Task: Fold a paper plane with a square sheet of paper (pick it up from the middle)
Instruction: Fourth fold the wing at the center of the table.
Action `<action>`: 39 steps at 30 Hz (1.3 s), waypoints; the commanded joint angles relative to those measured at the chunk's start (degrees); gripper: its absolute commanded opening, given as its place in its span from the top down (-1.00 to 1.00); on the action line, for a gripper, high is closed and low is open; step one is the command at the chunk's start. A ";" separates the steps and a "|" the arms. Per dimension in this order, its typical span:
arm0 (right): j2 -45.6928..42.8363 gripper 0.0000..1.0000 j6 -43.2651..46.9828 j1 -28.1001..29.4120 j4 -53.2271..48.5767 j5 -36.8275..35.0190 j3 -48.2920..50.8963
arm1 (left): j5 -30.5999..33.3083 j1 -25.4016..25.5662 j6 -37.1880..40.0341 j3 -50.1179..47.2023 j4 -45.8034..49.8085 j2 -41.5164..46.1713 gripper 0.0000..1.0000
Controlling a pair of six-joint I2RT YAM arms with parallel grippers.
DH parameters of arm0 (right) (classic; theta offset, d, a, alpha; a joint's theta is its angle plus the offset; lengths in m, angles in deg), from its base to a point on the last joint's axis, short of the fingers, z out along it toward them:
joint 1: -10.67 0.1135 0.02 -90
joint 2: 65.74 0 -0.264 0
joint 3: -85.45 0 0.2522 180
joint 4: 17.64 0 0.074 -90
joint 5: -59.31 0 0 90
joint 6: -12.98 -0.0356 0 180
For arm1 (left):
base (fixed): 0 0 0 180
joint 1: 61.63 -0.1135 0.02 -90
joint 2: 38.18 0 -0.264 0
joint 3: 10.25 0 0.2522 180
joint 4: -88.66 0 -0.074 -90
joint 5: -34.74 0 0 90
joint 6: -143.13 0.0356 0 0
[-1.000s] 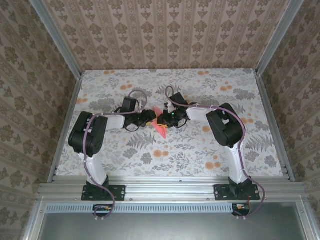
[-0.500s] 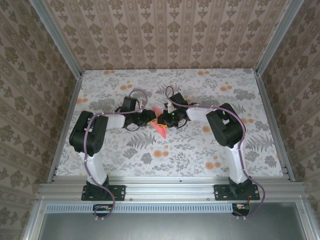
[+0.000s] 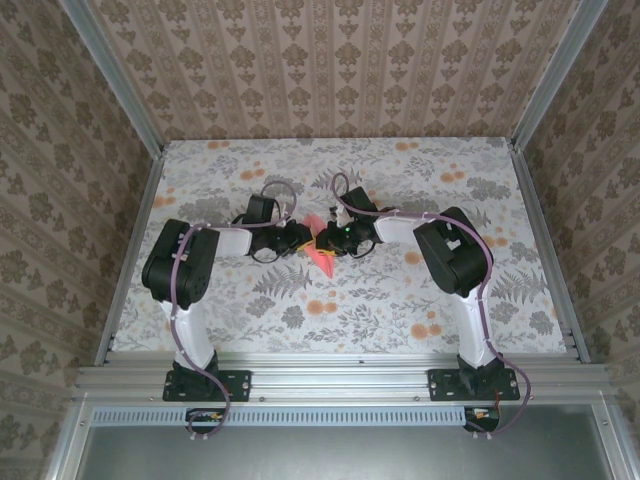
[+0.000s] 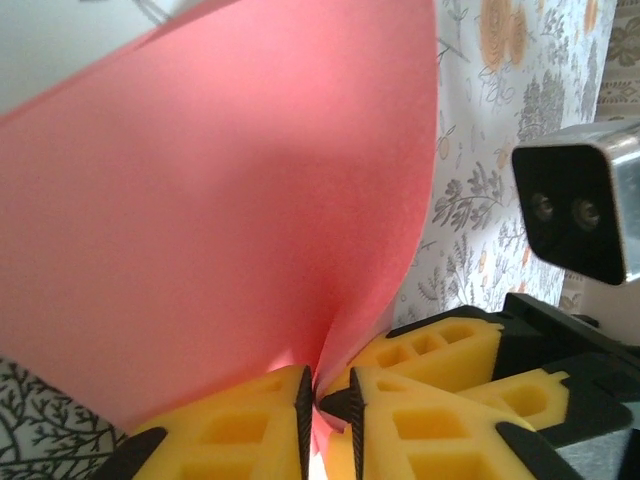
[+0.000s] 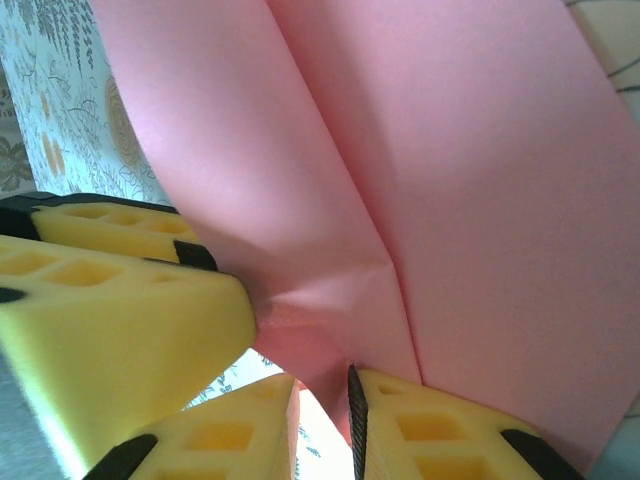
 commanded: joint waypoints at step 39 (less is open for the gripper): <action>-18.25 0.26 -2.48 12.99 1.26 -26.15 14.64 | -1.89 -0.58 5.18 -0.41 4.50 -2.04 1.00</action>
